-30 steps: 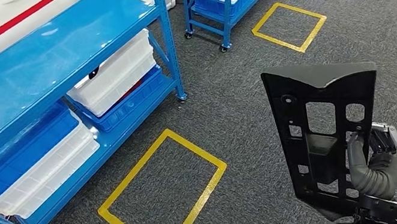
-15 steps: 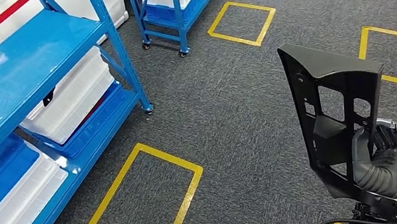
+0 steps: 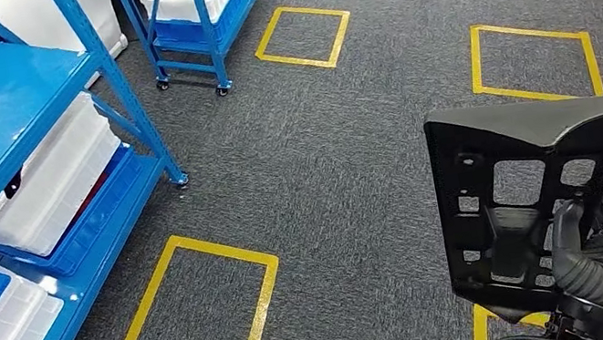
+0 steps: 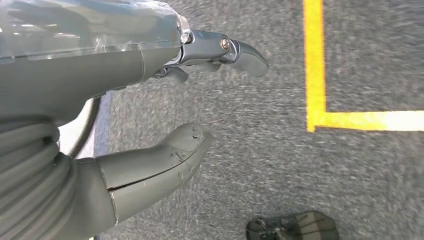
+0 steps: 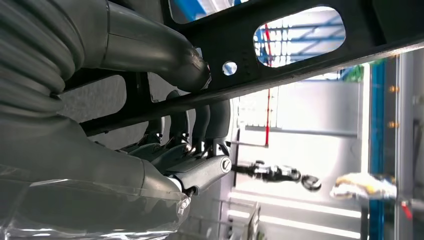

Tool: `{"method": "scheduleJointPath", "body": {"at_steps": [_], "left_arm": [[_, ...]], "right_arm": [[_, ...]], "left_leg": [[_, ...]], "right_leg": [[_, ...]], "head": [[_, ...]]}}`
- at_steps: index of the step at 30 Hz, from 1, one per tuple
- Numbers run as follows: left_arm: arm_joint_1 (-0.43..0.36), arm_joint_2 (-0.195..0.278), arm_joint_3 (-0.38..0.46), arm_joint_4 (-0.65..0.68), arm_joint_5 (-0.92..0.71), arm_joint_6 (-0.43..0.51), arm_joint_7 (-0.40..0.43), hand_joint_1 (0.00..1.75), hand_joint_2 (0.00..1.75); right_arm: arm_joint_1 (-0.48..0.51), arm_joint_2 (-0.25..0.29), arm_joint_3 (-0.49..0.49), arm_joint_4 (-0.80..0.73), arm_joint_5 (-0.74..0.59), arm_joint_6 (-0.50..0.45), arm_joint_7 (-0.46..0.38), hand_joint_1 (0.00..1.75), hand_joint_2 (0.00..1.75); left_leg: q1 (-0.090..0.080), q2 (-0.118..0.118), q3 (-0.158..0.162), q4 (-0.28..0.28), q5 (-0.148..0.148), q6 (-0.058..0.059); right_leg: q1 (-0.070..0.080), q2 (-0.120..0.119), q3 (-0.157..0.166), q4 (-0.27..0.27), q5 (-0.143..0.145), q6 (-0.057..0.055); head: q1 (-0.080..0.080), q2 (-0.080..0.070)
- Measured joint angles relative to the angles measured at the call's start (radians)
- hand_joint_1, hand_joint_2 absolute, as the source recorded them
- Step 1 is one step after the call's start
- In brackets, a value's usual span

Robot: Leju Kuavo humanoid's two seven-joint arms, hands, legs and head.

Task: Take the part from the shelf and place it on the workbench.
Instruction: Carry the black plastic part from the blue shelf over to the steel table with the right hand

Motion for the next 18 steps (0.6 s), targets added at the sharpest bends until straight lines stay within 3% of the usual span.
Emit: {"method": "scheduleJointPath", "body": {"at_steps": [2, 3, 5, 6, 8, 10, 11, 12, 13, 15, 16, 18], "left_arm": [[-0.001, 0.0, -0.001, 0.0, -0.003, 0.004, 0.0, 0.0, 1.75], [-0.002, 0.0, -0.002, 0.0, -0.003, 0.005, 0.0, 0.0, 1.75], [-0.006, 0.0, -0.004, 0.0, -0.004, 0.005, 0.0, 0.0, 1.75], [-0.007, 0.0, -0.005, 0.0, -0.004, 0.005, 0.0, 0.0, 1.75], [-0.007, 0.0, -0.007, 0.0, -0.005, 0.005, 0.0, 0.0, 1.75], [-0.004, 0.0, -0.007, 0.0, -0.006, 0.005, 0.0, 0.0, 1.75], [-0.002, 0.0, -0.007, 0.0, -0.007, 0.005, 0.0, 0.0, 1.75], [-0.001, 0.0, -0.007, 0.0, -0.007, 0.005, 0.0, 0.0, 1.75], [0.0, 0.0, -0.008, 0.0, -0.008, 0.005, 0.0, 0.0, 1.75], [0.001, 0.0, -0.008, 0.0, -0.009, 0.005, 0.0, 0.0, 1.75], [0.001, 0.0, -0.008, 0.0, -0.009, 0.005, 0.0, 0.0, 1.75], [0.001, 0.0, -0.008, 0.0, -0.01, 0.005, 0.002, 0.0, 1.75]], "right_arm": [[-0.002, 0.001, -0.002, -0.004, -0.005, 0.0, 0.0, 1.75, 1.75], [-0.002, 0.001, -0.003, -0.006, -0.006, 0.0, -0.001, 1.75, 1.75], [-0.002, 0.001, -0.005, -0.009, -0.006, 0.0, -0.001, 1.75, 1.75], [-0.001, 0.002, -0.007, -0.01, -0.006, 0.0, -0.001, 1.75, 1.75], [-0.004, 0.004, -0.008, -0.014, -0.006, 0.0, -0.002, 1.75, 1.75], [-0.007, 0.006, -0.008, -0.015, -0.006, 0.001, -0.002, 1.75, 1.75], [-0.006, 0.007, -0.008, -0.015, -0.007, 0.001, -0.002, 1.75, 1.75], [-0.006, 0.007, -0.009, -0.015, -0.009, 0.001, -0.002, 1.75, 1.75], [-0.006, 0.008, -0.009, -0.015, -0.013, 0.0, -0.002, 1.75, 1.75], [-0.006, 0.01, -0.01, -0.015, -0.02, 0.0, -0.002, 1.75, 1.75], [-0.006, 0.01, -0.011, -0.015, -0.023, 0.0, -0.003, 1.75, 1.75], [-0.006, 0.013, -0.012, -0.015, -0.025, 0.0, -0.004, 1.75, 1.75]], "left_leg": [[-0.004, 0.018, 0.004, 0.001, -0.005, -0.008], [-0.005, 0.026, 0.005, 0.001, -0.006, -0.013], [-0.007, 0.042, 0.01, -0.003, -0.008, -0.023], [-0.006, 0.038, 0.012, 0.0, -0.014, -0.028], [-0.003, -0.004, -0.007, 0.054, -0.054, -0.036], [0.0, -0.05, -0.066, 0.185, -0.12, -0.041], [0.001, -0.058, -0.097, 0.246, -0.141, -0.043], [0.001, -0.061, -0.115, 0.279, -0.143, -0.044], [0.002, -0.062, -0.115, 0.27, -0.123, -0.044], [0.004, -0.083, -0.068, 0.155, -0.046, -0.041], [0.007, -0.112, -0.041, 0.089, -0.018, -0.039], [0.008, -0.155, -0.014, 0.02, 0.001, -0.034]], "right_leg": [[0.011, -0.027, 0.057, -0.105, 0.028, -0.015], [0.016, -0.031, 0.065, -0.123, 0.028, -0.021], [0.018, -0.012, 0.064, -0.13, 0.031, -0.033], [0.015, -0.003, 0.066, -0.136, 0.034, -0.039], [0.008, 0.015, 0.072, -0.148, 0.041, -0.051], [0.007, 0.036, 0.07, -0.149, 0.044, -0.057], [0.008, 0.048, 0.069, -0.148, 0.044, -0.058], [0.009, 0.061, 0.068, -0.146, 0.044, -0.058], [0.008, 0.075, 0.068, -0.143, 0.044, -0.058], [0.007, 0.101, 0.067, -0.136, 0.041, -0.055], [0.007, 0.113, 0.064, -0.129, 0.04, -0.051], [0.005, 0.137, 0.053, -0.121, 0.04, -0.039]], "head": [[0.001, 0.0], [0.0, 0.0], [0.0, 0.0], [0.0, 0.0], [-0.004, 0.0], [-0.008, 0.0], [-0.009, 0.0], [-0.01, 0.0], [-0.01, 0.0], [-0.01, 0.0], [-0.01, 0.0], [-0.009, 0.0]]}}
